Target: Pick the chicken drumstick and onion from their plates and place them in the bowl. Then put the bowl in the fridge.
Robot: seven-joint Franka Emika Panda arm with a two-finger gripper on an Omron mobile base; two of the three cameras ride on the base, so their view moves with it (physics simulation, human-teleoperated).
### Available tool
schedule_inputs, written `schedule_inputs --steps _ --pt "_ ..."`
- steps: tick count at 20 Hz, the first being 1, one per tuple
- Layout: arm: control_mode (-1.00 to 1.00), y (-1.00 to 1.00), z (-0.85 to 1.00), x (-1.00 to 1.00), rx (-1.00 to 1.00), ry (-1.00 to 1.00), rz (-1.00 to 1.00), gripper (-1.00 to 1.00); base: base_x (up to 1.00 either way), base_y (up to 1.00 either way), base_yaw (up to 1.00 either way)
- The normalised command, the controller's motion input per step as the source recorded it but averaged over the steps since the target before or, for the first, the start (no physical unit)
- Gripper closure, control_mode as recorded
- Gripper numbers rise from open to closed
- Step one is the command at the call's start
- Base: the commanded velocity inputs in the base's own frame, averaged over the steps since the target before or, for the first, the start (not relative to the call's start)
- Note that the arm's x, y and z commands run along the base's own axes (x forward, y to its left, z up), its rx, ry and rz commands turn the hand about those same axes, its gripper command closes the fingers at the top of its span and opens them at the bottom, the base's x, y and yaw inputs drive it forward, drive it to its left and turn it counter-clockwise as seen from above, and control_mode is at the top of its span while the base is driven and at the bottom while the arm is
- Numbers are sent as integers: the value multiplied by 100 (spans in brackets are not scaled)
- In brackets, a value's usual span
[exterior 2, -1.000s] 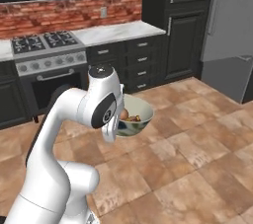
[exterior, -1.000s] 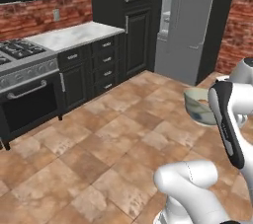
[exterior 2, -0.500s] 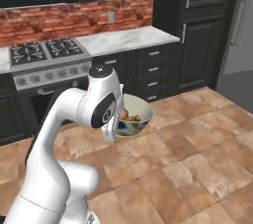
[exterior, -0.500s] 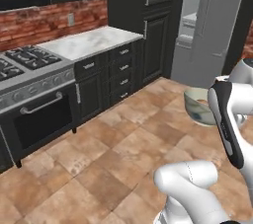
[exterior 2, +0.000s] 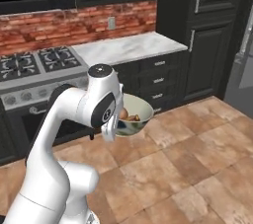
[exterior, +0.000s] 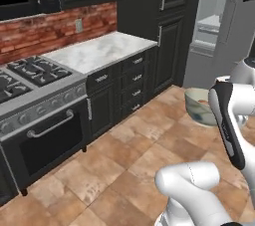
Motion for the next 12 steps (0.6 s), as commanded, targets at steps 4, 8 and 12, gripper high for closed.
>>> schedule_inputs --steps 4,8,12 --pt "100 0 0 0 0 0 0 100 84 23 -23" --pt "100 0 0 0 0 0 0 100 75 26 -33" --pt "100 0 0 0 0 0 0 100 66 28 -43"
